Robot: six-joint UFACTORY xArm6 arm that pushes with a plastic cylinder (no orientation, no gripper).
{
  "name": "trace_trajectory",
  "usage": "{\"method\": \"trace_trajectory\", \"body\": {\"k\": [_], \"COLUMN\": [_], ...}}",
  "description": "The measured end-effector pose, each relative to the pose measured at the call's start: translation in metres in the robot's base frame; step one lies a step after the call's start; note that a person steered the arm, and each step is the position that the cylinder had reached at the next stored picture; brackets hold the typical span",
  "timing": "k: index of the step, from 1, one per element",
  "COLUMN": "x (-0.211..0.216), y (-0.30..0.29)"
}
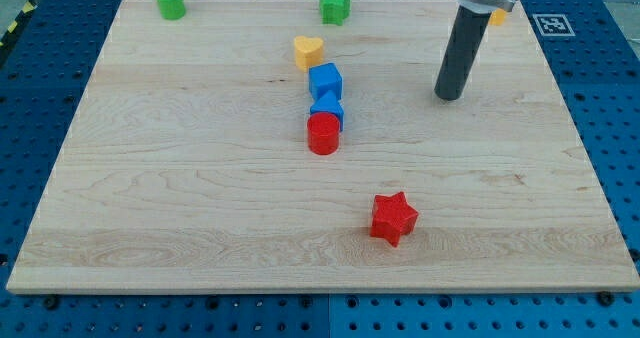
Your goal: Move your arm to the red star
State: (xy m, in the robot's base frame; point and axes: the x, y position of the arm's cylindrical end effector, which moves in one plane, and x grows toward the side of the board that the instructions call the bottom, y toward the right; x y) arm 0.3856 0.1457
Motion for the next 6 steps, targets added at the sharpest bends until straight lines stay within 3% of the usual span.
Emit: {"method": "trace_trajectory", "body": {"k": [1,2,3,5,6], "x": [0.011,0.052,0.081,0.165,0.199], "y": [-0.046,-0.085,-0.082,0.017,0.008]}}
